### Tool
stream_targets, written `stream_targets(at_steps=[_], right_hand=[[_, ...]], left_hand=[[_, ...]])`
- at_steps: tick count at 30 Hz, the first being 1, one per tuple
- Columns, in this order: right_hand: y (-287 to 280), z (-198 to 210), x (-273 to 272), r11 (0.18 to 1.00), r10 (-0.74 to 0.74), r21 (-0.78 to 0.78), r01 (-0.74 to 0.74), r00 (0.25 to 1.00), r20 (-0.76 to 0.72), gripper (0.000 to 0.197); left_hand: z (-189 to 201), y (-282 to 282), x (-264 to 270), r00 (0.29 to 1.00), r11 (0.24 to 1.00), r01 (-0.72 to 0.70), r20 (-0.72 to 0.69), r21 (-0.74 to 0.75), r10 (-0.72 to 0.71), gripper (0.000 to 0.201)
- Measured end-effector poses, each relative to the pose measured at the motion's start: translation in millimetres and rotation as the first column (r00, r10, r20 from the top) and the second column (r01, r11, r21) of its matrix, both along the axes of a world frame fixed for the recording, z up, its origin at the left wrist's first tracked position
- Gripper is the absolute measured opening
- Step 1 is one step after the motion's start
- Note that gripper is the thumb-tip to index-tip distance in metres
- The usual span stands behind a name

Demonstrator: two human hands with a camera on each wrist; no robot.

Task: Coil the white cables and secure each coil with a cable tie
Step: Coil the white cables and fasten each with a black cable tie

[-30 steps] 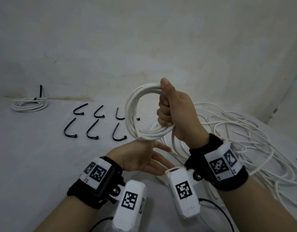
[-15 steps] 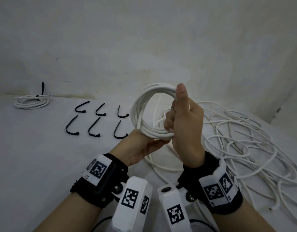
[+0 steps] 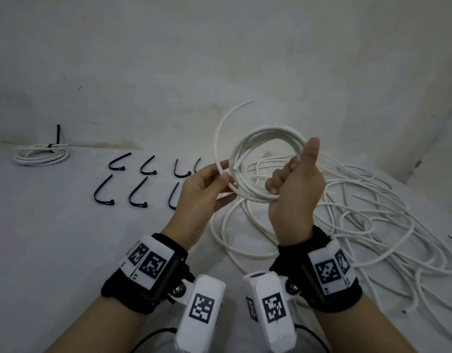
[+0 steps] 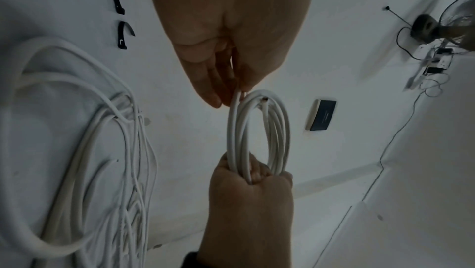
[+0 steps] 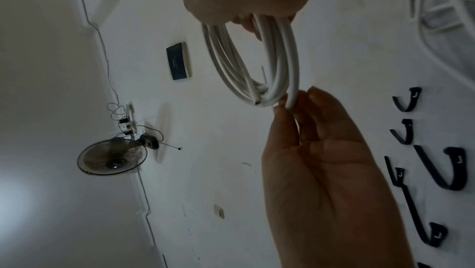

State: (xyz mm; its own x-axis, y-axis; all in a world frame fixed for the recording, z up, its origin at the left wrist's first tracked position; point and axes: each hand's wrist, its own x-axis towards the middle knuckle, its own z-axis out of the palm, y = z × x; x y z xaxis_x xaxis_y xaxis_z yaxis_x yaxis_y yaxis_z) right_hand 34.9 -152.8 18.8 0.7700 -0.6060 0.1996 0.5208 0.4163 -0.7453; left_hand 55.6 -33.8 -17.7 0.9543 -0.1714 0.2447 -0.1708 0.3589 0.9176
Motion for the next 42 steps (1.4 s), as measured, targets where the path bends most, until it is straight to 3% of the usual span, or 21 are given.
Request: stream_targets(at_steps=[6, 10, 14, 21, 26, 29, 35, 38, 40, 42], right_hand=[[0.6, -10.0, 5.5, 0.994, 0.096, -0.047, -0.101, 0.99, -0.104, 0.05], [1.5, -18.5, 10.5, 0.974, 0.212, -0.036, -0.222, 0.961, -0.179, 0.052], [-0.9, -18.3, 13.8, 0.948, 0.311, -0.004, -0.319, 0.926, -0.215, 0.051], [-10.5, -14.9, 16.7, 0.925, 0.367, -0.017, -0.38, 0.905, -0.216, 0.05], [-10.7, -18.0, 16.9, 0.904, 0.397, -0.064, -0.422, 0.886, -0.24, 0.051], [-12.9, -19.4, 18.1, 0.894, 0.39, -0.123, -0.431, 0.883, -0.26, 0.05], [-7.5, -26.2, 16.2, 0.791, 0.395, -0.349, -0.503, 0.855, -0.336, 0.05], [-3.7, -25.6, 13.4, 0.74, 0.415, -0.402, -0.539, 0.837, -0.357, 0.05], [-1.5, -27.1, 13.3, 0.739, 0.374, -0.445, -0.505, 0.858, -0.353, 0.048], [-0.8, -31.4, 16.1, 0.703, 0.225, -0.604, -0.376, 0.923, -0.313, 0.038]], left_hand=[[6.6, 14.5, 4.3, 0.999, 0.999, 0.015, 0.046, 0.033, -0.017, 0.026], [11.1, 24.2, 6.3, 0.989, 0.992, -0.075, 0.134, 0.1, 0.062, 0.024], [9.4, 25.5, 8.1, 0.986, 0.989, -0.109, 0.135, 0.101, 0.095, 0.024], [7.8, 23.6, 8.6, 0.98, 0.983, -0.137, 0.163, 0.119, 0.117, 0.025], [6.0, 24.8, 10.2, 0.963, 0.961, -0.132, 0.262, 0.245, 0.065, 0.032], [6.2, 24.8, 9.2, 0.941, 0.92, -0.13, 0.339, 0.37, -0.004, 0.037], [8.3, 28.9, 5.4, 0.962, 0.848, -0.099, 0.268, 0.521, -0.053, 0.035], [8.8, 31.3, 5.1, 0.95, 0.815, -0.108, 0.301, 0.569, -0.084, 0.017], [7.3, 29.8, 6.8, 0.943, 0.803, -0.156, 0.329, 0.575, -0.053, 0.012], [5.2, 28.7, 10.1, 0.943, 0.811, -0.188, 0.332, 0.554, -0.008, 0.014]])
